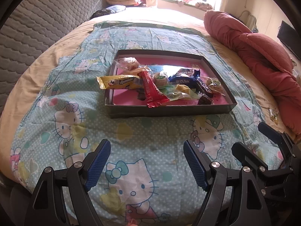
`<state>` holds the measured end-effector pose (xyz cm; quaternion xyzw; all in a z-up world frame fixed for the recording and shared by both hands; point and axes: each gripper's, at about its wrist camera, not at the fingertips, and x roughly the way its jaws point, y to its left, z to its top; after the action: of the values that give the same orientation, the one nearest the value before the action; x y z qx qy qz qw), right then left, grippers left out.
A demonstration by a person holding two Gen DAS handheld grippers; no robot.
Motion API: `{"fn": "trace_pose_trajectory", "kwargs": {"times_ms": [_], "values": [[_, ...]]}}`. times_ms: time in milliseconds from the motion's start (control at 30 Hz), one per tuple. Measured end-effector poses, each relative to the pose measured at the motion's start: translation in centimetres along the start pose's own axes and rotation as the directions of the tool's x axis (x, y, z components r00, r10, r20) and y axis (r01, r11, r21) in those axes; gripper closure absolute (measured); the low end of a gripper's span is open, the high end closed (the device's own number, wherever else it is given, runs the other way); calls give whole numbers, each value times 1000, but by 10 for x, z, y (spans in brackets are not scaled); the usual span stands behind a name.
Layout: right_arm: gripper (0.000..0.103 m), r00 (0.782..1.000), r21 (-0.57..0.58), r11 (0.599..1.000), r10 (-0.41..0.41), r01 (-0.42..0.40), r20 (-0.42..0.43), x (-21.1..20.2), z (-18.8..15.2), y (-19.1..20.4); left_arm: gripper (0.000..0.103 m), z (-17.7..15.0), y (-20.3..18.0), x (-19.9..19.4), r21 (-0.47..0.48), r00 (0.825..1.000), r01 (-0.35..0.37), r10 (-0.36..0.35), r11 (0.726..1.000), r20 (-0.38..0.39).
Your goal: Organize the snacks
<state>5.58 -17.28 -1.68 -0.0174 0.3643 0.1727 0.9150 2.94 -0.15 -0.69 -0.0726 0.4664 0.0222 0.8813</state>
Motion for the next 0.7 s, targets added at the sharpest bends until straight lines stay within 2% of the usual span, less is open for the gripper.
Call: {"fn": "trace_pose_trajectory", "kwargs": {"times_ms": [700], "values": [[2, 1000, 30, 1000, -4, 4, -8, 5, 0, -8, 22, 1, 2, 3, 3, 1000, -29, 29, 1000, -2]]}}
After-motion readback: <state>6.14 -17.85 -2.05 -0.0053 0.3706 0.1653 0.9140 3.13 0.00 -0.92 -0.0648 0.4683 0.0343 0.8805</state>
